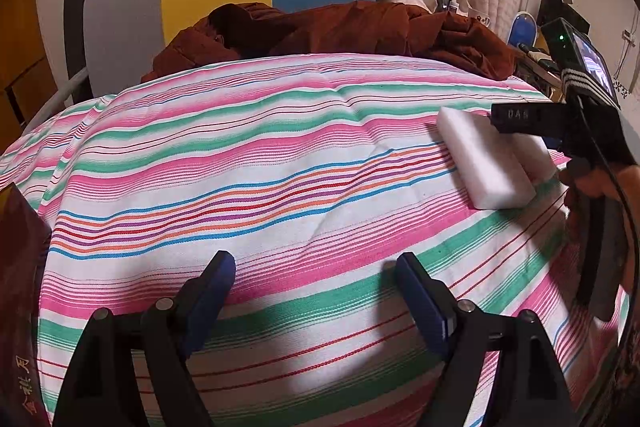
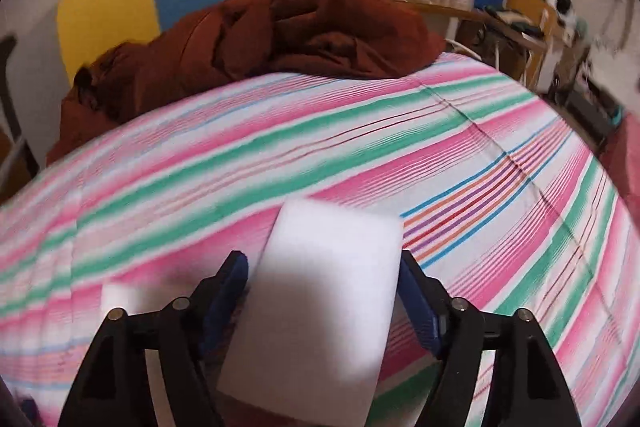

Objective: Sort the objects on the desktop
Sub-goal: 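Grasp a white sponge with the right tool, then grasp the other white sponge with the left tool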

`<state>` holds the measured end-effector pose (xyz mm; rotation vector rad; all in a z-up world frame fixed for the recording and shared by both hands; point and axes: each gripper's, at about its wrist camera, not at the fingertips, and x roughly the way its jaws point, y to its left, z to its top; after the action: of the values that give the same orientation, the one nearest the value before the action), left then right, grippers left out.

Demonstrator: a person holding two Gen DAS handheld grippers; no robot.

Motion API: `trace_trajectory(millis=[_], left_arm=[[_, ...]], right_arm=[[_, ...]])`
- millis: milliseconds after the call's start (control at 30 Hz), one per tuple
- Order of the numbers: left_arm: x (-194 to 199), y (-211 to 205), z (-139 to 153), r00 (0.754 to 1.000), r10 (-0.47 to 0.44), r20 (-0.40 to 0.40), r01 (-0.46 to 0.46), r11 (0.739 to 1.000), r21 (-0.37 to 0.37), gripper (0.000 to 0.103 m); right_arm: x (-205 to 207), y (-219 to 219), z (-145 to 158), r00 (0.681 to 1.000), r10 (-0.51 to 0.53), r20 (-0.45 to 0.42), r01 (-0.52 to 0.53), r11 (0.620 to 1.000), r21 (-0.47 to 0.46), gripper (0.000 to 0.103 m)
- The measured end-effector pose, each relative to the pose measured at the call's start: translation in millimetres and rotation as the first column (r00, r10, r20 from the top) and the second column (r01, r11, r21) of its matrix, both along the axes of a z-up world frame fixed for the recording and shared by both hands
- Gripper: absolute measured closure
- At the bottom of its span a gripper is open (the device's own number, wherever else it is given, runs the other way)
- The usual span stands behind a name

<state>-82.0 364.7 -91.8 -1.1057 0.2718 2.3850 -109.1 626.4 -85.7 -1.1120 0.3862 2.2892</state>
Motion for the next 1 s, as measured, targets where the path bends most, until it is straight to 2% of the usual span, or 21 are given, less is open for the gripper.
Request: trace_trajectory(millis=[300, 400, 467, 633, 733, 867, 1000], left_arm=[[-1.2, -4.7, 1.7, 1.0, -0.002, 0.01, 0.001, 0.999, 0.035, 0.019], [-2.4, -13.0, 4.4, 1.0, 0.001, 0.024, -0.003, 0.996, 0.088, 0.019], [-4.3, -24.2, 6.7, 0.999, 0.018, 0.045, -0.025, 0.989, 0.149, 0.02], [-2.8, -52.1, 9.1, 0.994, 0.031, 0.104, -0.061, 0.953, 0.298, 0.02], [-1.3, -57.0, 9.8, 0.993, 0.029, 0.117, -0.067, 0.942, 0.33, 0.02], [-0.6, -56.1, 15.7, 0.991, 0.026, 0.128, -0.068, 0.939, 0.337, 0.021], [-1.4, -44.2, 24.3, 0.992, -0.005, 0.124, -0.041, 0.932, 0.361, 0.021]], right_arm=[[10.1, -56.2, 0.2, 0.991, 0.131, -0.01, -0.131, 0.991, -0.009, 0.034], [16.0, -75.4, 1.8, 0.985, 0.175, -0.004, -0.175, 0.985, -0.011, 0.034], [23.8, -89.8, 2.4, 0.98, 0.198, -0.004, -0.198, 0.98, -0.017, 0.034], [42.3, -112.9, 4.0, 0.97, 0.241, -0.022, -0.241, 0.97, -0.04, 0.034], [56.1, -123.7, 5.1, 0.975, 0.222, -0.024, -0.223, 0.974, -0.036, 0.032], [79.8, -124.3, 7.7, 0.984, 0.159, -0.084, -0.167, 0.981, -0.095, 0.028], [95.8, -132.8, 6.9, 0.985, 0.146, -0.091, -0.152, 0.986, -0.062, 0.028]])
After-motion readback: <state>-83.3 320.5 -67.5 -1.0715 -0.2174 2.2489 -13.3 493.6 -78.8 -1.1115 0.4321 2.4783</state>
